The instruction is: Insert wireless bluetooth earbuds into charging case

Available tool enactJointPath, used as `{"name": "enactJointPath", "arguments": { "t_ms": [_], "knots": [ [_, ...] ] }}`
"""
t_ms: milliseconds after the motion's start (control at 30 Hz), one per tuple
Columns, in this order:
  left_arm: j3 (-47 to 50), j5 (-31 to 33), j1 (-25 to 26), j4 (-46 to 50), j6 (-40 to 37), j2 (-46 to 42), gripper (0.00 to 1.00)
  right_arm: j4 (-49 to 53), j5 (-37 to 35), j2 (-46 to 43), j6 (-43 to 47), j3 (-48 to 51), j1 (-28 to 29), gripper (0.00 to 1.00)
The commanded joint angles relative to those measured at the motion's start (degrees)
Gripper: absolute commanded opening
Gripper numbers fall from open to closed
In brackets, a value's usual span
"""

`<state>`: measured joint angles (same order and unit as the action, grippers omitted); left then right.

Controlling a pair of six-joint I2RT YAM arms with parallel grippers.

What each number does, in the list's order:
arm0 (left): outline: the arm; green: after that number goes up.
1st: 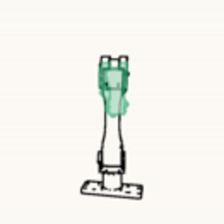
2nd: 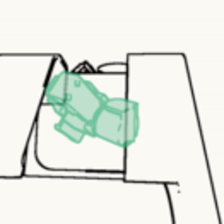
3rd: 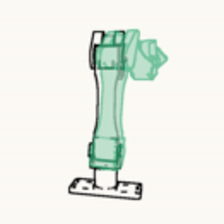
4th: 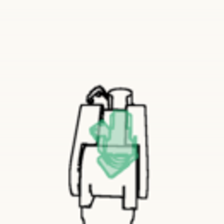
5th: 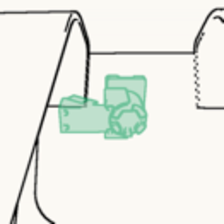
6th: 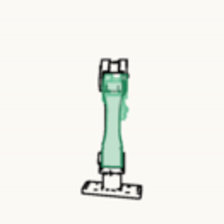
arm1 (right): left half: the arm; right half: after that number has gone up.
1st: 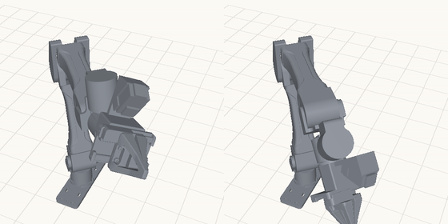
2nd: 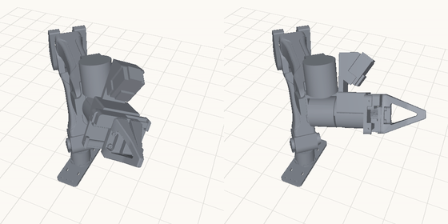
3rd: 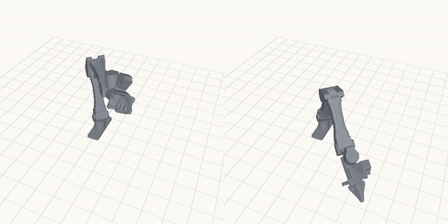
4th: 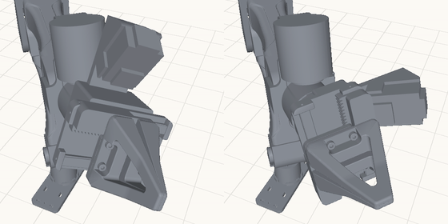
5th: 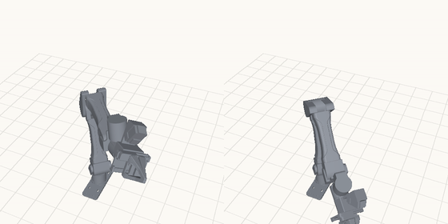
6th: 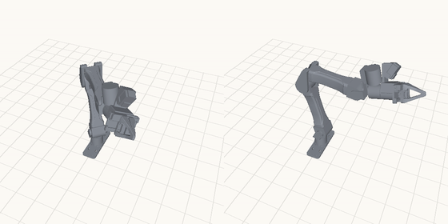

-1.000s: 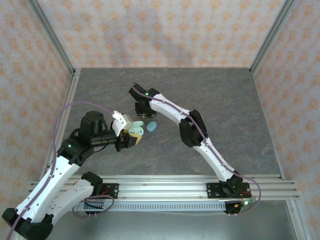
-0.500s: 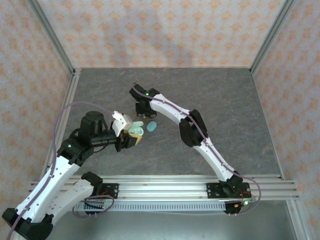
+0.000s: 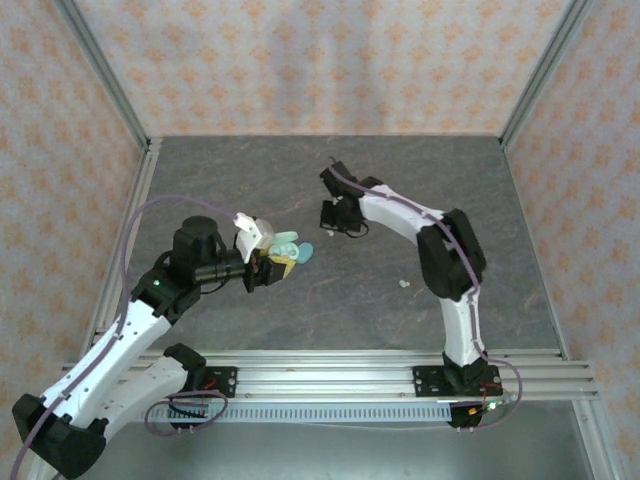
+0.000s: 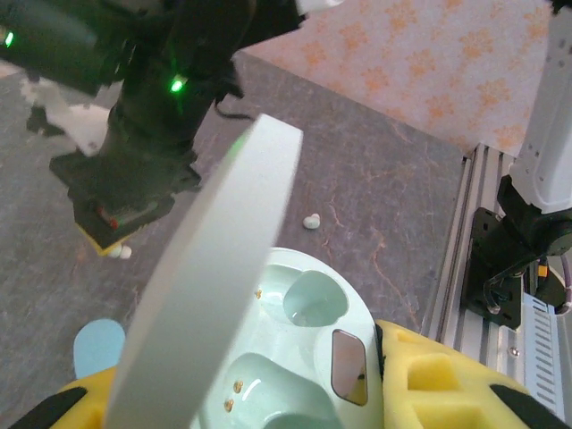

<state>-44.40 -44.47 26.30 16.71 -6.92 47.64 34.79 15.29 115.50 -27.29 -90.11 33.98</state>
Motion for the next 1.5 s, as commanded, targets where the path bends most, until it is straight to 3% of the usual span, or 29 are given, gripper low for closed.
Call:
{"name": "enactJointPath", "arguments": {
  "t_ms": [0,367,733,1167,1467],
  "knots": [
    [0.8,1.8,2.3,-8.4,0.1,1.6,0.1,-7.5,1.8,-8.4,-0.5,6.1,-1.1,0.08],
    [4.1,1.8,4.6,-20.7,-0.5,2.3,0.1,-19.4,6.3,-31.6,-1.6,23.1,-1.2,0.06],
    [1.6,1.2,4.6,-15.8,-1.6,2.4,0.1,-26.3,8.5,-51.0,-3.4,31.0,3.8,0.06],
    [0.5,0.2,4.5,-17.5,1.4,5.3,0.1,-34.8,9.6,-59.1,-5.4,35.9,11.2,0.05],
    [-0.2,-0.5,4.5,-18.1,2.7,6.3,0.1,-44.1,11.1,-58.5,-9.1,39.8,14.6,0.05]
  ]
}}
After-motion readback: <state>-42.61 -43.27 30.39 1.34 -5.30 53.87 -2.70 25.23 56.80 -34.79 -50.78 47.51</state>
